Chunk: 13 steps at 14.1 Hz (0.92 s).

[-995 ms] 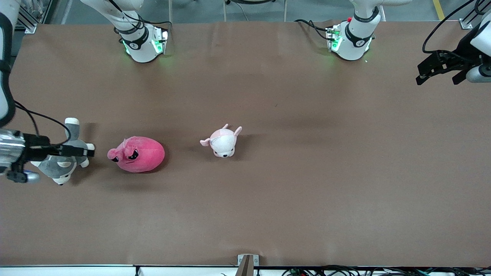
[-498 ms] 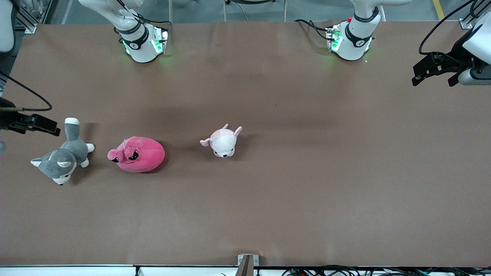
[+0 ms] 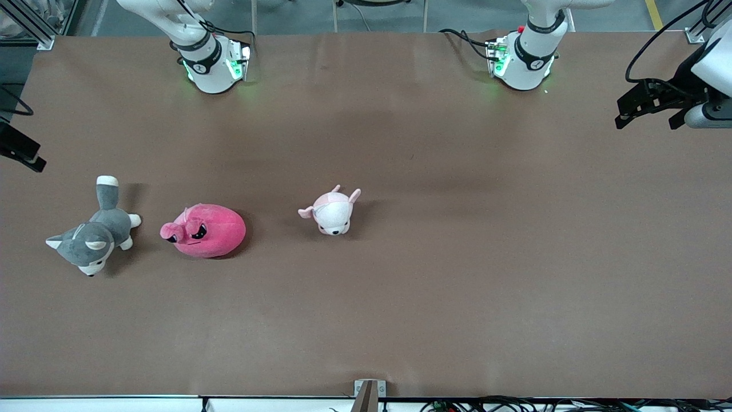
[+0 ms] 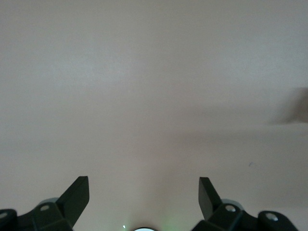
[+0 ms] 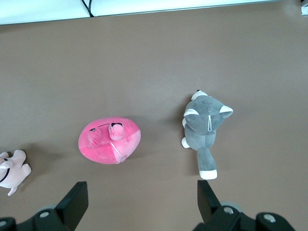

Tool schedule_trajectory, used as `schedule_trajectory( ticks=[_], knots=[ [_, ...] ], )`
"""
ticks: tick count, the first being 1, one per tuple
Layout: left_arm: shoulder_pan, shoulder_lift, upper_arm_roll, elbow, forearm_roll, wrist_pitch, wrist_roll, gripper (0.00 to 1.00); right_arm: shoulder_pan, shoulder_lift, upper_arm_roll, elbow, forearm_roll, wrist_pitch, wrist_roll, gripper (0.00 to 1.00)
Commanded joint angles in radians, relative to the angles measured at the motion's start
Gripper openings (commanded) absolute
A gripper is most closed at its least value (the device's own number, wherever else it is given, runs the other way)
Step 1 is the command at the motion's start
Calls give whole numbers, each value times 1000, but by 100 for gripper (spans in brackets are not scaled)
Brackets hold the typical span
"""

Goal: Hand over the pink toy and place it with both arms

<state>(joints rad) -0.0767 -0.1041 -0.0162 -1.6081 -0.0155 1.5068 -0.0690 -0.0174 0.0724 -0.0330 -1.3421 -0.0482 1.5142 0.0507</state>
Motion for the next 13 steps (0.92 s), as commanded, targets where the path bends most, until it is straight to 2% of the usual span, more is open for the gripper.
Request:
schedule_trajectory(
  ticks=[1, 2, 5, 13],
  knots=[
    [3, -16, -1, -4, -1, -7, 18, 100, -19, -185, 8, -294, -9, 145, -3, 100],
    [3, -16, -1, -4, 0, -7, 20, 100, -19, -212, 8, -345, -7, 177, -2, 100],
    [-8, -14, -11, -6, 41, -5, 18, 100, -19, -203, 10, -342, -2, 182, 4, 100],
    [0, -19, -50, -21, 37, 3, 0, 100, -16, -197, 15, -301, -2, 178, 11, 100]
  ],
)
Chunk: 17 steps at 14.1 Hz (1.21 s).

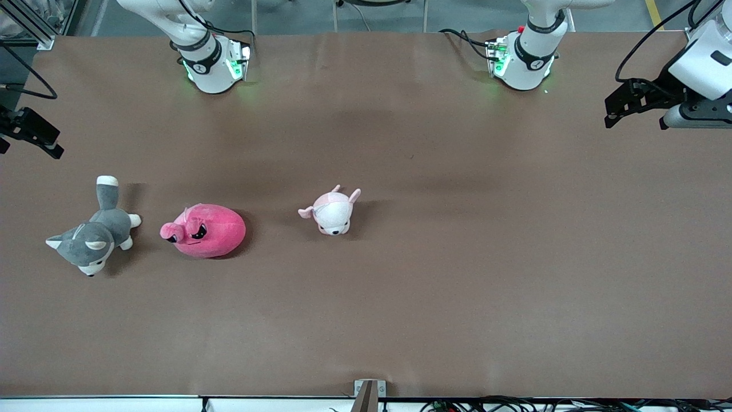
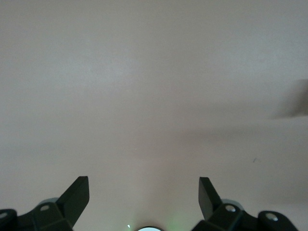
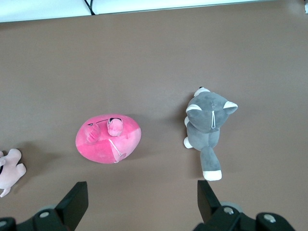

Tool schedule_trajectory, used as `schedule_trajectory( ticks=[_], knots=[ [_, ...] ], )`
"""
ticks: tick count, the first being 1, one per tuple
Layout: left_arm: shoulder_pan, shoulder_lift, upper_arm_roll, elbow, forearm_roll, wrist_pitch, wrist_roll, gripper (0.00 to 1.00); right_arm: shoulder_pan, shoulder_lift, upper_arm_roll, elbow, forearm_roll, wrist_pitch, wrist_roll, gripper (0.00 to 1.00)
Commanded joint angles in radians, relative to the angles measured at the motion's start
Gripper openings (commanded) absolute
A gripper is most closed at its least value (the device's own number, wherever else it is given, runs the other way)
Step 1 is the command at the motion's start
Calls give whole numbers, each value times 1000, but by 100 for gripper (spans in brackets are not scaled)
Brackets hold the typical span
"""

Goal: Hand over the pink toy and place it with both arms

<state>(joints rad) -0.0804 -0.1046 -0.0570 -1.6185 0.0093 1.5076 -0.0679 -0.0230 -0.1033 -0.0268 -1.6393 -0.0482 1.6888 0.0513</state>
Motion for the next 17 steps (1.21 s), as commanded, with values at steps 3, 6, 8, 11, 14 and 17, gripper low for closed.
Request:
schedule_trajectory(
  ticks=[3, 6, 8, 11, 14, 17],
  knots=[
    [7, -11, -4, 2, 4, 2, 0, 100, -12, -21, 5, -2, -2, 3, 7, 100],
    [10, -3, -3, 11, 4, 2, 14, 100, -28, -21, 8, -2, -2, 3, 2, 100],
    [8, -3, -3, 12, 6, 2, 17, 100, -44, -21, 13, -2, 7, 3, 1, 100],
    [8, -3, -3, 20, 6, 0, 14, 100, -74, -19, 22, -2, 13, 5, -2, 100],
    [5, -6, -6, 22, 6, -27, 11, 100, -120, -18, 74, -2, 13, 3, -10, 100],
    [7, -4, -6, 25, 6, -29, 5, 100, -114, -18, 74, -8, 13, -4, -21, 100]
  ],
)
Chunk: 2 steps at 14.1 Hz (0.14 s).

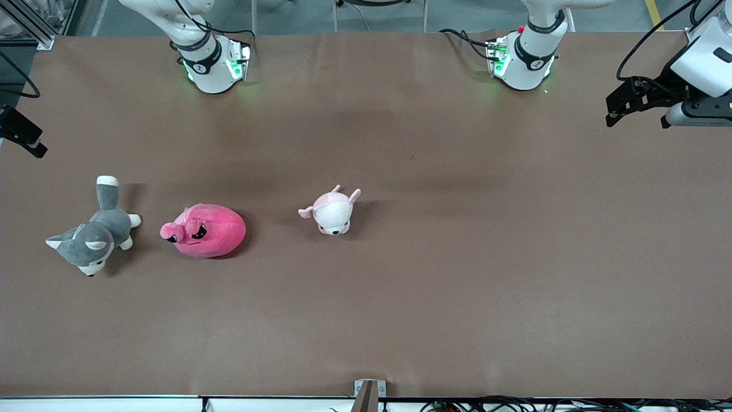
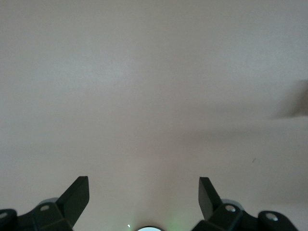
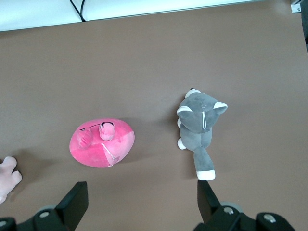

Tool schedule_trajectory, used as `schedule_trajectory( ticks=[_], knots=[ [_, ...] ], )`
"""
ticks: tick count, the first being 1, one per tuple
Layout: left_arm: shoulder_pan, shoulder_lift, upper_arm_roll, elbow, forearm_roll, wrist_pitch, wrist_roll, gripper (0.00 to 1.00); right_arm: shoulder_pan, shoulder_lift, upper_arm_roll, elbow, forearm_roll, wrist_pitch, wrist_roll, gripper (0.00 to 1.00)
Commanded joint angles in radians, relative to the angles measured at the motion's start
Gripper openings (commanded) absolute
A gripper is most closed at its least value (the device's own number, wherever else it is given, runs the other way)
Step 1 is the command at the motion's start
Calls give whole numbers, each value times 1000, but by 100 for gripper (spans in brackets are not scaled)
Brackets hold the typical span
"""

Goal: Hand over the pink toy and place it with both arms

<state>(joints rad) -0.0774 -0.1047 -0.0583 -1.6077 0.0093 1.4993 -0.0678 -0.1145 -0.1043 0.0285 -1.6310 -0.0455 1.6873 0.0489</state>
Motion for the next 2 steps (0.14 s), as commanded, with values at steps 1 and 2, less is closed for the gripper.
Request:
schedule_trajectory(
  ticks=[1, 2],
  knots=[
    [4, -4, -5, 14, 6, -22, 5, 100, -19, -18, 19, -23, 10, -3, -47, 100],
    [4, -4, -5, 12, 6, -22, 8, 100, -19, -17, 19, -24, 9, -2, -61, 100]
  ],
)
